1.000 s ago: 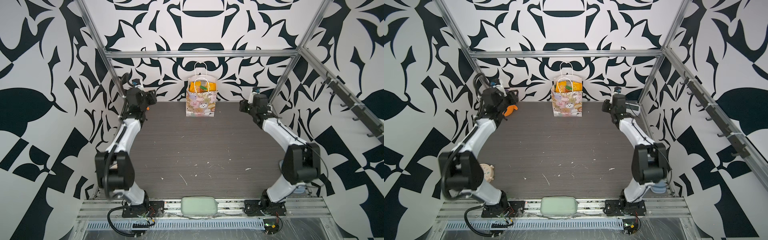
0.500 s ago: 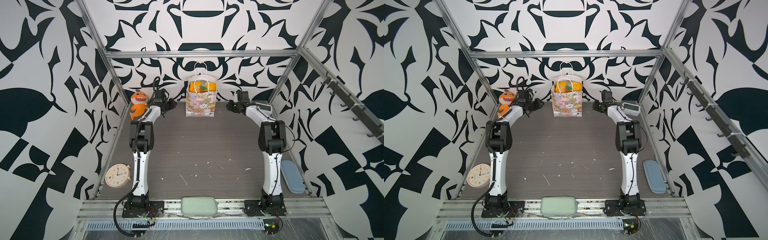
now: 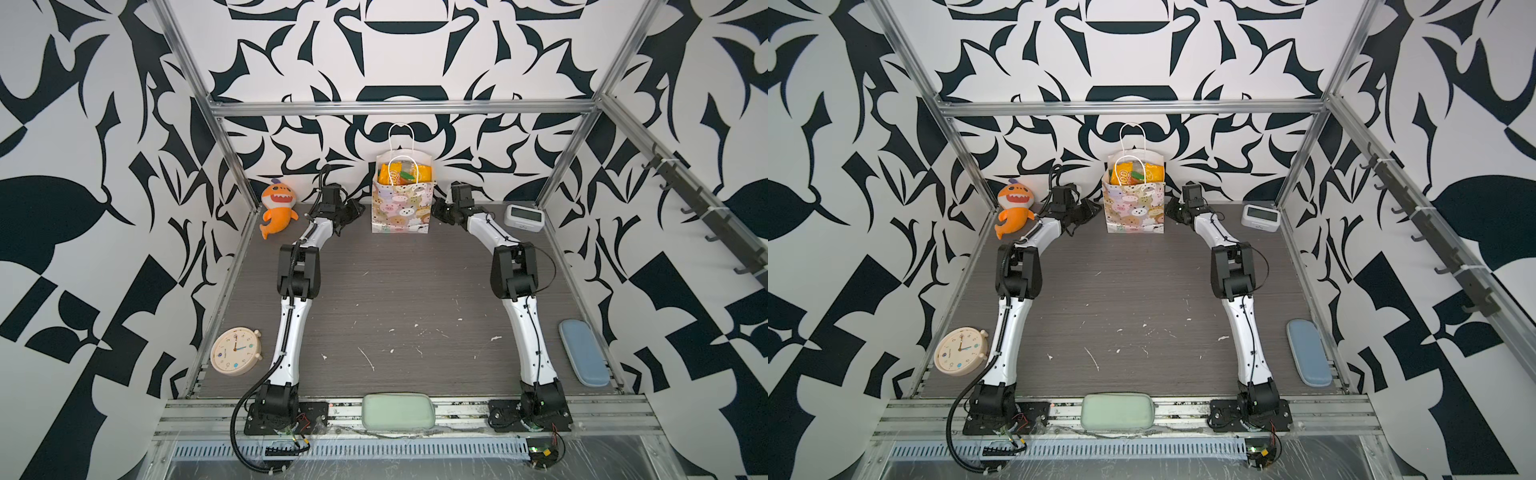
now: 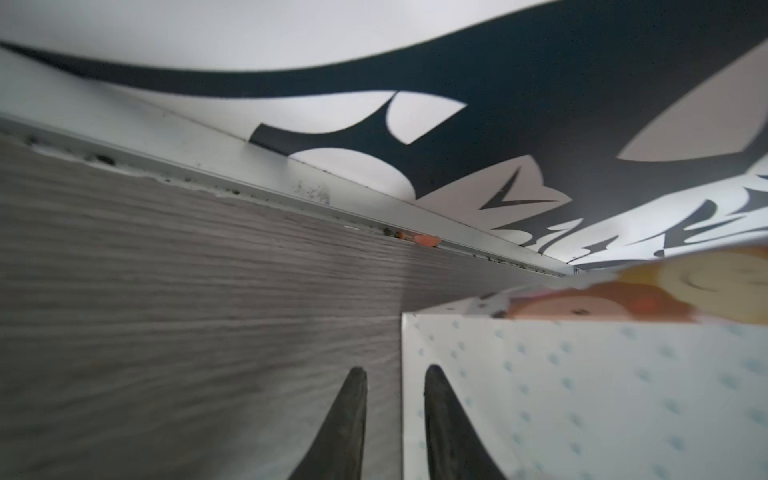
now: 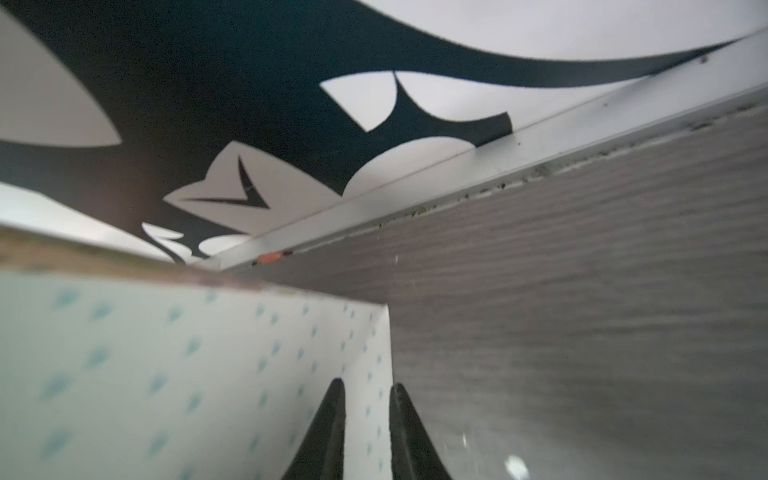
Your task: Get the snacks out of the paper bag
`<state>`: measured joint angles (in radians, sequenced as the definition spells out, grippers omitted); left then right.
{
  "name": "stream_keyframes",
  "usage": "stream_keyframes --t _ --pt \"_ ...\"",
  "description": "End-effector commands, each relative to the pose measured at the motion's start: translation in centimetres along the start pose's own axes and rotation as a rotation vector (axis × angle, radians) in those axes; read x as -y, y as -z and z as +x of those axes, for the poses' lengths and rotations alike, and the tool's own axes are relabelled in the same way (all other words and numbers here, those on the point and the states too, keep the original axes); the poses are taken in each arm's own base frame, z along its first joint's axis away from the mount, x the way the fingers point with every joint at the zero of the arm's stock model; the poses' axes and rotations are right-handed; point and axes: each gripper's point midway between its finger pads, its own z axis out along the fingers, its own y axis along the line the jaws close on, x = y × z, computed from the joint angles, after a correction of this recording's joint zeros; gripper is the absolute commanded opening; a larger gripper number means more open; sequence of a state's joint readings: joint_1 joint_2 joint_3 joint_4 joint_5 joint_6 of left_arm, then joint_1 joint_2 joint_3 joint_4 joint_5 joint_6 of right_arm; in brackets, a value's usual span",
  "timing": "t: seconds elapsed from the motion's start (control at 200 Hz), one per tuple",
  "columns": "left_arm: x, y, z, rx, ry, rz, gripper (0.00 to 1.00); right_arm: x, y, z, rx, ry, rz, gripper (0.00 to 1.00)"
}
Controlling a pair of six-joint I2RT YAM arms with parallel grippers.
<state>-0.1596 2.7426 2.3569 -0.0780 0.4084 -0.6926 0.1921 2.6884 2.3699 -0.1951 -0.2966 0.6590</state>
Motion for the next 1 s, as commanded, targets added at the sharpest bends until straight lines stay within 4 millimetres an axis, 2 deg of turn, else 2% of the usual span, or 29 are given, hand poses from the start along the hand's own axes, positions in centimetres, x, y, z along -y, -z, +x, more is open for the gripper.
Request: stream_keyframes --t 0.0,0.075,0.105,0.17,0.38,0.475,0.64,0.795,0.965,0.995 --pt "1.4 -0.8 -0.8 0.031 0.045 0.069 0.25 -2.3 0.2 -3.5 0.091 -0.063 -0.089 0.24" --pt "1.2 -1.4 -0.5 0.034 0.067 0.081 0.25 -2.3 -0.8 -3.7 0.100 -0.087 -0.124 0.24" --pt "1.2 -1.6 -0.3 0.034 0.073 0.085 0.25 -3.1 -0.7 -4.4 0.120 -0.100 -0.151 0.24" --pt "1.3 -2.0 -0.1 0.039 0.084 0.095 0.25 -2.8 -1.5 -4.5 0.137 -0.133 -0.173 0.24" --pt "1.1 -3.3 0.5 0.042 0.133 0.133 0.25 -0.6 -3.7 -3.3 0.156 -0.205 -0.176 0.25" --pt "1.1 -3.9 1.5 0.027 0.139 0.133 0.25 -0.8 -4.5 -2.4 0.134 -0.241 -0.216 0.26" --pt "1.3 -3.7 2.0 0.014 0.161 0.141 0.24 -2.5 -4.9 -0.8 0.080 -0.226 -0.284 0.26" --pt "1.4 -2.7 2.2 0.024 0.160 0.142 0.24 -5.1 -4.9 1.2 0.008 -0.188 -0.363 0.25" --pt "-0.6 -0.9 1.5 0.045 0.214 0.099 0.23 -7.8 -3.7 2.3 -0.047 -0.145 -0.429 0.23" --pt "-1.1 -0.4 1.1 0.056 0.220 0.089 0.23 -7.4 -4.1 3.4 -0.073 -0.145 -0.419 0.23"
